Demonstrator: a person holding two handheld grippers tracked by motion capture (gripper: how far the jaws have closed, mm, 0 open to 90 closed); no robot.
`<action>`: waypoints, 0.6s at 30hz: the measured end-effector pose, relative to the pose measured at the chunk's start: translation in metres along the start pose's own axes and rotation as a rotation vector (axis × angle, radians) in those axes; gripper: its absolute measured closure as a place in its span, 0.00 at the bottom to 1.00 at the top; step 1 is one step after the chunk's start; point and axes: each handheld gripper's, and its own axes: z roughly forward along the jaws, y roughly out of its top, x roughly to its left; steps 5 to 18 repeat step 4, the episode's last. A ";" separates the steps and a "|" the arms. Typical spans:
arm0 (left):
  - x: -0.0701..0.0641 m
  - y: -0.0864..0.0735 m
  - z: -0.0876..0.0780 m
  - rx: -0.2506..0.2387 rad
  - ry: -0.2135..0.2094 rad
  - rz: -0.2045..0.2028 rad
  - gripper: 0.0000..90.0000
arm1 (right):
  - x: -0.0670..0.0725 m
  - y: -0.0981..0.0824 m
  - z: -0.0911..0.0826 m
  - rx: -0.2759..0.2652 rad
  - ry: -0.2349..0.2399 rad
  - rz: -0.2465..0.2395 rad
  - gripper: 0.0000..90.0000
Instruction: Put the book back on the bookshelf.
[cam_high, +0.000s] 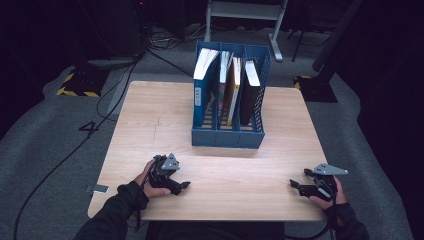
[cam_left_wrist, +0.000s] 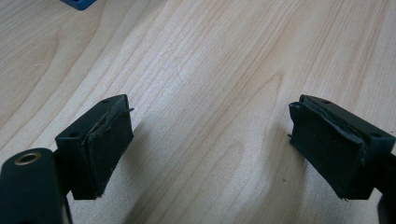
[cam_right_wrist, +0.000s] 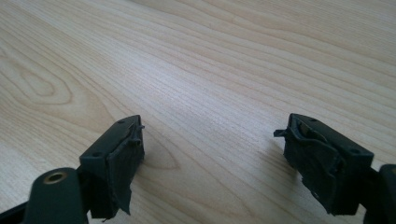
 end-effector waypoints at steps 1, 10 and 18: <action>0.000 0.000 0.000 0.001 0.000 0.000 0.14 | 0.000 0.000 0.000 0.000 0.000 0.000 0.22; 0.000 0.000 0.000 0.001 0.000 0.000 0.14 | 0.000 0.000 0.000 0.000 0.000 0.000 0.22; 0.000 0.000 0.000 0.001 0.000 0.000 0.14 | 0.000 0.000 0.000 0.000 0.000 0.000 0.22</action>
